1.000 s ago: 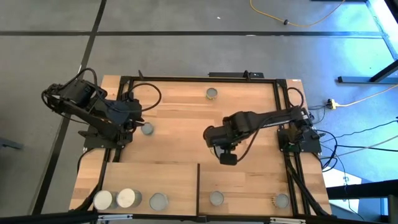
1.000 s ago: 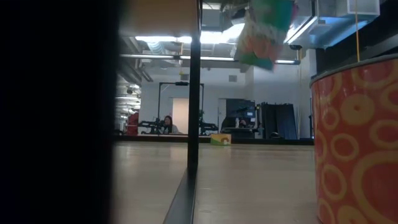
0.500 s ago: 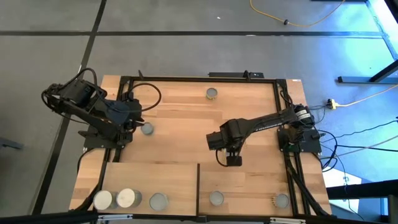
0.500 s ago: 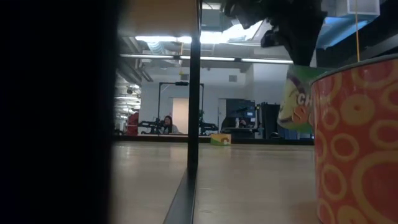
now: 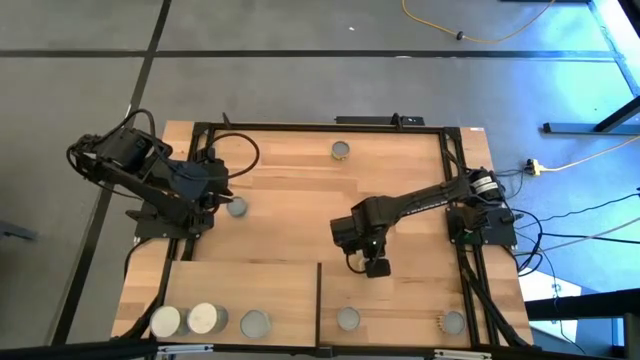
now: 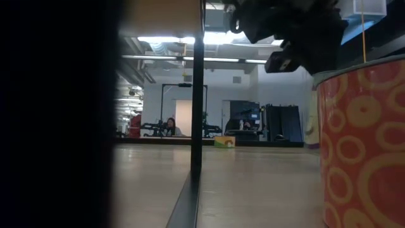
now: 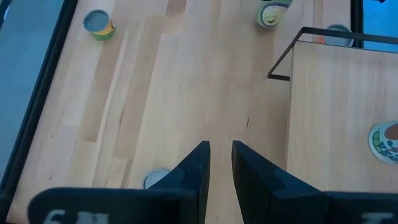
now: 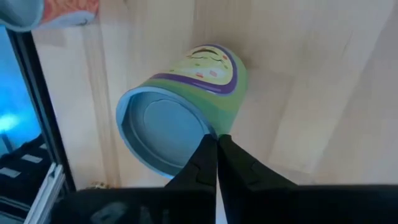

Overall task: Pick and place cans onto a shelf
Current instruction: Put the canned chicken soup on the shelf

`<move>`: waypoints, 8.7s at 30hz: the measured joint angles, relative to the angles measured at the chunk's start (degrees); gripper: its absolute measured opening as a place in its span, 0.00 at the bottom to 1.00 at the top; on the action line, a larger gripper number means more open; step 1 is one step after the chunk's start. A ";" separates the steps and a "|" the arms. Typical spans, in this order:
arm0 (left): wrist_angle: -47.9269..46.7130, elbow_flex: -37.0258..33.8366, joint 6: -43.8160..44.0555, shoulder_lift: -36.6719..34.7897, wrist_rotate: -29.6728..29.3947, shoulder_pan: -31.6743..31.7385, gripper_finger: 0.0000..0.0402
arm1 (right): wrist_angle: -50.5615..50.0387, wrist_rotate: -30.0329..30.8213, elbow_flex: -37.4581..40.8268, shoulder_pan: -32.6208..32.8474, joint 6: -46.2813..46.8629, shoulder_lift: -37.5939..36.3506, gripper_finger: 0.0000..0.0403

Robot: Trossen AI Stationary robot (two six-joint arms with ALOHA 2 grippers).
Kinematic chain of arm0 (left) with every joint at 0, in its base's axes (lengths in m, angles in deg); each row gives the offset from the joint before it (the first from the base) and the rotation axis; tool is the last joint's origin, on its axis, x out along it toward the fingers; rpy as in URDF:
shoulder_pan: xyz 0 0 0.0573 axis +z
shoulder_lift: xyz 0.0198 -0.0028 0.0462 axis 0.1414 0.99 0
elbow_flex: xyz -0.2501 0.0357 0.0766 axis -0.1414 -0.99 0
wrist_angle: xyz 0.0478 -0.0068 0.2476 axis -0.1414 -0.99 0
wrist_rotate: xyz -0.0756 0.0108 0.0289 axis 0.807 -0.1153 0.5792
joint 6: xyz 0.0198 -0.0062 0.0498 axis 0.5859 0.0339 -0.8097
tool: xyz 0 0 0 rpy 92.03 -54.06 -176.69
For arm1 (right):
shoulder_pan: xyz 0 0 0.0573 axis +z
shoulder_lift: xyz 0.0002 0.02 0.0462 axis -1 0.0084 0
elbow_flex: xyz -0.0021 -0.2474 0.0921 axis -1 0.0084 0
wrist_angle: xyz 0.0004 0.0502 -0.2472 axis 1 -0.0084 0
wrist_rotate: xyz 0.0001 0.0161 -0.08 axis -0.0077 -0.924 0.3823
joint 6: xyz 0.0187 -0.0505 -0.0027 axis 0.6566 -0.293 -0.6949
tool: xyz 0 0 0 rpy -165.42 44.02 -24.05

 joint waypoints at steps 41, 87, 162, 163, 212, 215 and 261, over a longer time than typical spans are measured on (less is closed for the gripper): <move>-0.04 0.00 -0.04 0.00 -0.02 0.00 0.15 | 3.92 4.57 0.05 -0.22 -1.32 0.00 0.11; 32.06 0.00 -7.10 7.93 -3.18 0.81 0.15 | -17.28 4.24 -43.65 1.45 -10.51 -13.27 0.14; 41.67 0.00 -21.27 17.22 13.13 11.28 0.15 | 31.69 -2.58 32.45 8.94 -1.39 -25.64 0.14; 41.78 0.00 -21.25 17.22 13.13 11.28 0.15 | 34.56 -2.58 33.69 9.30 -0.35 -25.64 0.14; 41.81 0.00 -19.48 17.25 13.40 9.83 0.15 | 62.78 24.95 41.16 2.81 0.67 -15.00 0.14; 41.79 0.00 -19.50 17.25 13.40 9.68 0.15 | 66.20 25.99 41.15 1.91 -2.46 -14.40 0.14; 18.01 0.02 -38.37 19.33 10.58 11.88 0.15 | 45.65 24.54 3.24 4.56 -16.80 -30.19 0.14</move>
